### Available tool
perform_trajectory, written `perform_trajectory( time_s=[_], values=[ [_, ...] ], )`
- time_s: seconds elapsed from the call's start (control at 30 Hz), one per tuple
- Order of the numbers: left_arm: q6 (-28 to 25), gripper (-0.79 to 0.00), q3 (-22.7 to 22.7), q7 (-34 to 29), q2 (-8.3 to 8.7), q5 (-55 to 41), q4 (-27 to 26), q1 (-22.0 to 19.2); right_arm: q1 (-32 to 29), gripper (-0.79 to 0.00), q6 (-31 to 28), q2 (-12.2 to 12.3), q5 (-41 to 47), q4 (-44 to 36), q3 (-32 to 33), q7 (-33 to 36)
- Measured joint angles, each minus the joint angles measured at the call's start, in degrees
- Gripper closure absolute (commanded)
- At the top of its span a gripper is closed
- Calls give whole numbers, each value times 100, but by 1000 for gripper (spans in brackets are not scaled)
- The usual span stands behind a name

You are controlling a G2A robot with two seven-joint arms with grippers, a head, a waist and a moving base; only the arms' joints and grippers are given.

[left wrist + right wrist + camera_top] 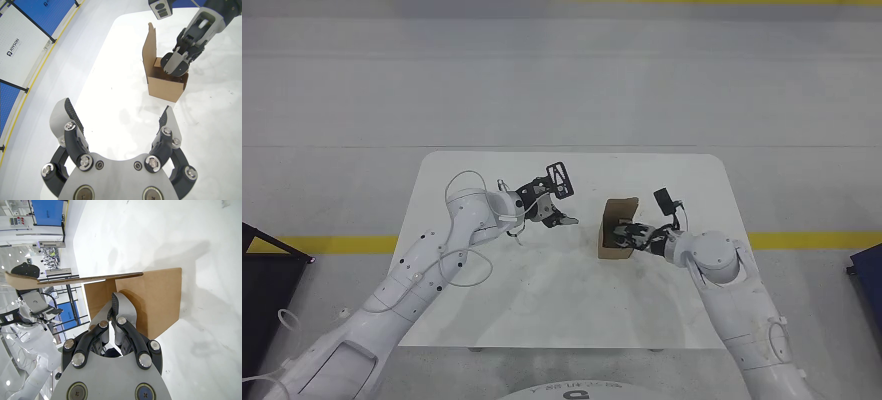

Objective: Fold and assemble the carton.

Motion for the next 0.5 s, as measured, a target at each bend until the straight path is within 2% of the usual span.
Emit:
perform_trajectory(
  time_s=[0.13, 0.33, 0.4, 0.5],
  values=[
    [0, -785, 0, 0, 0, 0, 0, 0, 130, 0, 364, 3, -192, 15, -192, -21],
    [0, -785, 0, 0, 0, 0, 0, 0, 257, 0, 608, 9, -289, 63, -347, -61],
    [0, -785, 0, 0, 0, 0, 0, 0, 226, 0, 542, 10, -171, 14, -305, -141],
    [0, -785, 0, 0, 0, 0, 0, 0, -32, 0, 81, 16, 189, -204, -125, -385]
  ],
)
